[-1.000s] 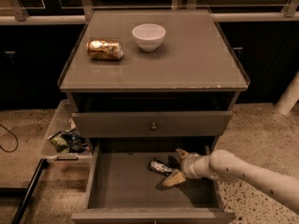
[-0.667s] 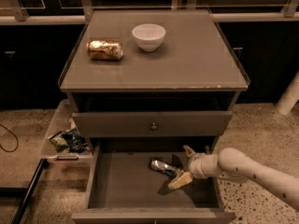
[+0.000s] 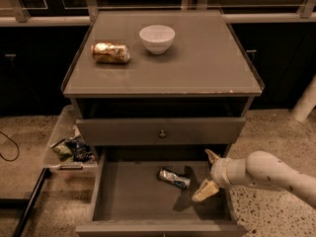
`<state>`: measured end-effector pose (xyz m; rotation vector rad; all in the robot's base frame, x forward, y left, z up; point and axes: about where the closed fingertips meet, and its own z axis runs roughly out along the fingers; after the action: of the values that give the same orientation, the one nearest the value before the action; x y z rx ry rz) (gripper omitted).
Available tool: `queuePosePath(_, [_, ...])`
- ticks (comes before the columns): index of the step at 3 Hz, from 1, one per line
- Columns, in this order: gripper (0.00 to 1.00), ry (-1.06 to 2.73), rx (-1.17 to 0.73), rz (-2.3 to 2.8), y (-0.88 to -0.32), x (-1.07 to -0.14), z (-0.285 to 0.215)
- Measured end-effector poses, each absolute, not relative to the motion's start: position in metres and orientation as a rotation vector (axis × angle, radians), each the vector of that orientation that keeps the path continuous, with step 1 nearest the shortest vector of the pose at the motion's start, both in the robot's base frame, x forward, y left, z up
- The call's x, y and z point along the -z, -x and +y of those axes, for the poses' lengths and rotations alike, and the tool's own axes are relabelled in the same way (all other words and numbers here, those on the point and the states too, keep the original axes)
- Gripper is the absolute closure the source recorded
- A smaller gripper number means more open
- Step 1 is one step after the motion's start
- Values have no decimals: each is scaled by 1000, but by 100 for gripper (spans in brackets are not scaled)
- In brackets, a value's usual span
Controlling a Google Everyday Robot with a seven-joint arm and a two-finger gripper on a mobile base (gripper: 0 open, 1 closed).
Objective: Place redbull can into middle drawer
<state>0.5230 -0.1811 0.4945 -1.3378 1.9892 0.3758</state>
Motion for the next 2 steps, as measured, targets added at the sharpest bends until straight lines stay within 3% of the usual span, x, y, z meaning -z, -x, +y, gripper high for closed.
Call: queuePosePath(2, [0,1452,-235,1870,-499,-577,-201])
